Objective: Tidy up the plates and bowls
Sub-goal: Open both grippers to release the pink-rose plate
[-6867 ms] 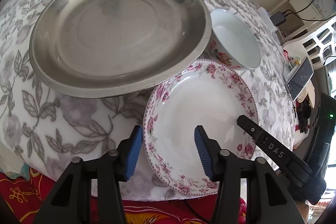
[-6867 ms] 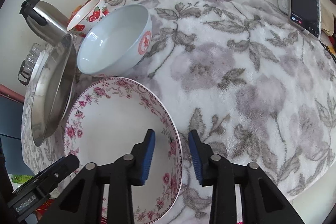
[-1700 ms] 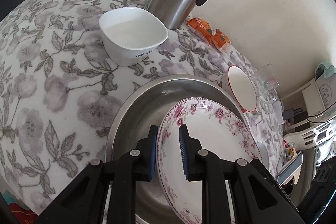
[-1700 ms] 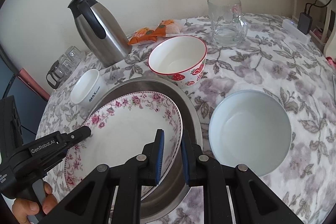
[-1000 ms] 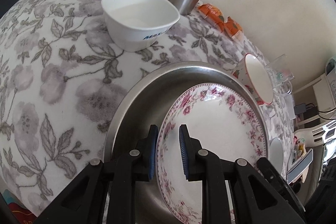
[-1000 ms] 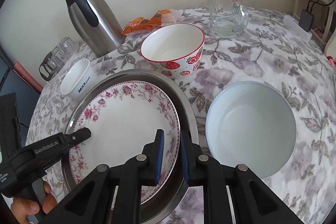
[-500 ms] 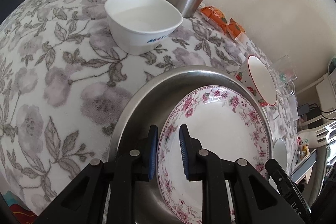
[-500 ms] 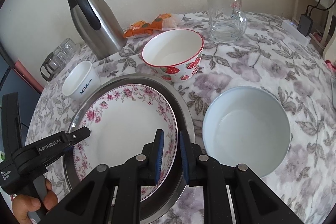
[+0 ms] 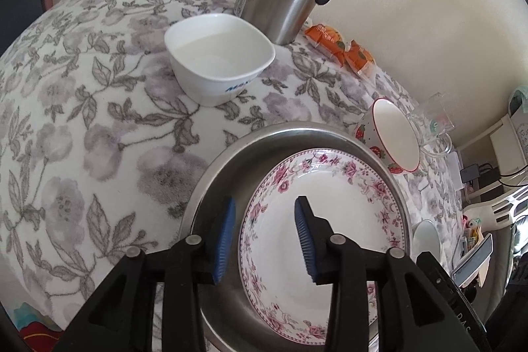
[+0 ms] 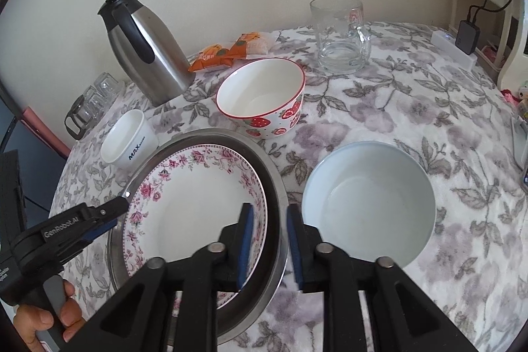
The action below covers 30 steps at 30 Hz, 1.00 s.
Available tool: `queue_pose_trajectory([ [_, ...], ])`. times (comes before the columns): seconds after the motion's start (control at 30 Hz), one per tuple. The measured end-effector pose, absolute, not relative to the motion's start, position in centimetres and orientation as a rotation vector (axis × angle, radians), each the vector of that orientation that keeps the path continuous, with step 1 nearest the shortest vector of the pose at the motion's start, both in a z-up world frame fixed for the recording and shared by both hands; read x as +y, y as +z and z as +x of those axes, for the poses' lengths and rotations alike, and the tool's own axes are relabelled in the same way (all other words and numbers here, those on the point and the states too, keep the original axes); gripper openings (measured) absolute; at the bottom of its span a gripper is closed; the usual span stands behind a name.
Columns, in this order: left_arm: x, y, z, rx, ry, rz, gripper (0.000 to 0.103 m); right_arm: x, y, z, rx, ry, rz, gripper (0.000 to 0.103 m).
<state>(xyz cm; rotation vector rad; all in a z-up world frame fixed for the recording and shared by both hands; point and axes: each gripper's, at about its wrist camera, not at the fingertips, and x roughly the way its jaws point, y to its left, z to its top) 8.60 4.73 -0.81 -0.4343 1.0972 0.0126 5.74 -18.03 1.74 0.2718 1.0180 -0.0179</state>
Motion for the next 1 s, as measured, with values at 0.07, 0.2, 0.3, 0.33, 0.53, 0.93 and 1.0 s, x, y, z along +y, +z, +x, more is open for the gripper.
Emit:
queue_pose_trajectory([
  [0.07,5.0,-0.5,8.4,1.097,0.036,-0.426,0.049,-18.2,1.8,5.6,1.023,-0.031,0.265,0.041],
  [0.2,5.6,-0.4,8.1,1.126,0.093,-0.407,0.050,-18.0,1.8,5.5,1.032,-0.036,0.256,0.050],
  [0.3,6.1,-0.8,8.0,1.146,0.131,-0.404,0.058,-17.8,1.6,5.3,1.039,-0.038,0.241,0.062],
  [0.33,6.3,-0.9,7.8,1.148,0.145,-0.406,0.062,-17.7,1.5,5.3,1.042,-0.038,0.237,0.063],
  [0.53,7.3,-1.5,7.7,1.144,0.203,-0.414,0.084,-17.7,0.7,5.3,1.068,-0.045,0.248,0.077],
  [0.93,7.9,-1.4,7.6,1.093,0.267,-0.368,0.095,-17.7,0.3,5.2,1.072,-0.040,0.259,0.103],
  [1.0,8.0,-1.4,7.6,1.090,0.267,-0.365,0.095,-17.7,0.3,5.2,1.070,-0.044,0.259,0.103],
])
